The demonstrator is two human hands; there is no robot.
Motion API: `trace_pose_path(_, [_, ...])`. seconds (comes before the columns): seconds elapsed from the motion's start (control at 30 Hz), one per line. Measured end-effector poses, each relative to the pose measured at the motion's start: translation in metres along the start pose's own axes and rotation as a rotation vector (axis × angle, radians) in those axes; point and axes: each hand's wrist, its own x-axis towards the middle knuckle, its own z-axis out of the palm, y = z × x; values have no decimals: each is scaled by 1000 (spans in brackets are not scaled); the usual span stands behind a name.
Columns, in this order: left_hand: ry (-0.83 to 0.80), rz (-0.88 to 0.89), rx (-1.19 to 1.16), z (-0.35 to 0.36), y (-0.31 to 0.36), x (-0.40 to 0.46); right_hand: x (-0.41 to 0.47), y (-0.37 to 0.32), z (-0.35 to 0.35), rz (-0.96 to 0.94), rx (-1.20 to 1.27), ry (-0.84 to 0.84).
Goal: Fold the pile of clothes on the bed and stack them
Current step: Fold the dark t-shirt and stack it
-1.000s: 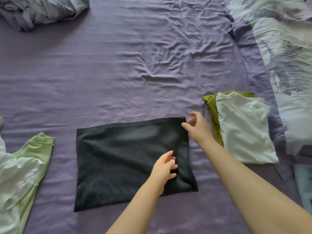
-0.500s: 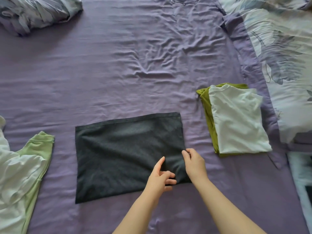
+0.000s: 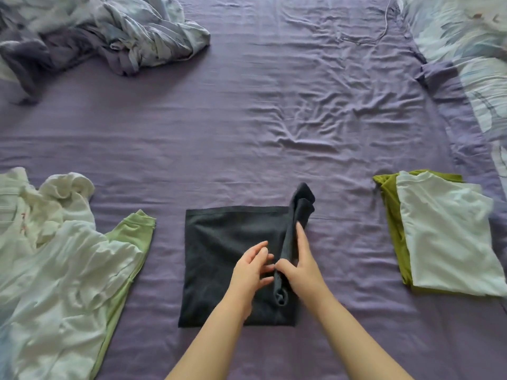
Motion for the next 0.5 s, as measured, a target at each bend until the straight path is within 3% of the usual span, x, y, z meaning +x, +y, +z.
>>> trace_pose_path(0.3, [-2, 114, -202, -98, 23, 10, 16, -2, 124, -128, -389, -264])
trace_pose_path(0.5, [104, 101, -83, -145, 5, 22, 14, 6, 143, -98, -600, -406])
